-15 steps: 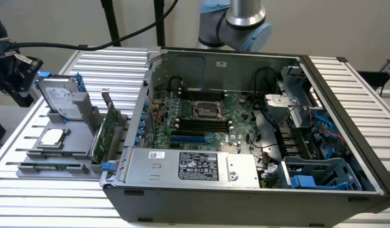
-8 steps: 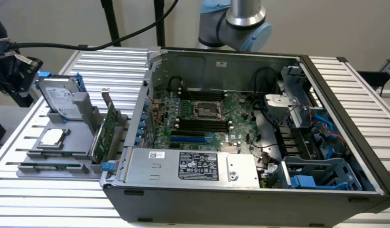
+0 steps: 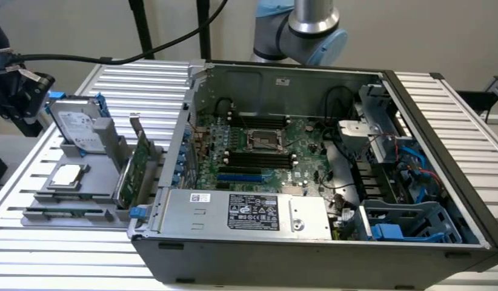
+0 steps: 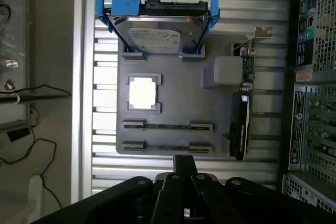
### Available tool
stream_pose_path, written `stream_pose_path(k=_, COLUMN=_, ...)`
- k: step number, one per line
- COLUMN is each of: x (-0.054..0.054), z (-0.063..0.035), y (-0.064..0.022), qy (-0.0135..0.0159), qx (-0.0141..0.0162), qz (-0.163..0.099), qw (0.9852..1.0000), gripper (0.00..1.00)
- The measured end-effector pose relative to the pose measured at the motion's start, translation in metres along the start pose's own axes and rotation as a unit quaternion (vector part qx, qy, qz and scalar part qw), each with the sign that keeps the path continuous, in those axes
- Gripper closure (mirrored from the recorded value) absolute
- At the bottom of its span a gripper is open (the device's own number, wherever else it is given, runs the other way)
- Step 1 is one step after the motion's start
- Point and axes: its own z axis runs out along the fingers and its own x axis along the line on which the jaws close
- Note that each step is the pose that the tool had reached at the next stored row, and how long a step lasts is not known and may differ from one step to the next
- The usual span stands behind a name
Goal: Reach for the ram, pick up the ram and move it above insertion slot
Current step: 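Pick up the ram and move it above insertion slot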
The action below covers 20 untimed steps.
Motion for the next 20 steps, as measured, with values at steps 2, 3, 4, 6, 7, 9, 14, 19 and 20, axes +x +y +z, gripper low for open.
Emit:
stream_pose_path(k=2, x=0.0000, z=0.0000, y=0.0000, qy=0.0000, qx=0.0000, qz=0.000, qw=1.0000, gripper=0.89)
stream_pose_path(k=3, x=0.0000, z=0.0000, y=0.0000, qy=0.0000, qx=0.0000, qz=0.000, qw=1.0000, gripper=0.89)
stream_pose_path(k=4, x=0.0002, z=0.0000, y=0.0000, qy=0.0000, qx=-0.0001, qz=-0.001, qw=1.0000, gripper=0.89)
stream_pose_path(k=6, x=0.0004, z=0.0000, y=0.0000, qy=0.0006, qx=-0.0004, qz=-0.016, qw=0.9999, gripper=0.89)
stream_pose_path(k=7, x=0.0004, z=0.0001, y=0.0000, qy=0.0009, qx=-0.0004, qz=-0.024, qw=0.9997, gripper=0.89)
stream_pose_path(k=9, x=0.0004, z=0.0000, y=0.0000, qy=0.0016, qx=-0.0004, qz=-0.042, qw=0.9991, gripper=0.89)
stream_pose_path(k=14, x=0.0004, z=0.0001, y=0.0000, qy=0.0034, qx=-0.0004, qz=-0.088, qw=0.9961, gripper=0.89)
stream_pose_path(k=19, x=0.0004, z=0.0001, y=0.0000, qy=0.0052, qx=-0.0005, qz=-0.134, qw=0.9910, gripper=0.89)
stream_pose_path(k=20, x=0.0004, z=0.0002, y=0.0000, qy=0.0055, qx=-0.0005, qz=-0.143, qw=0.9898, gripper=0.89)
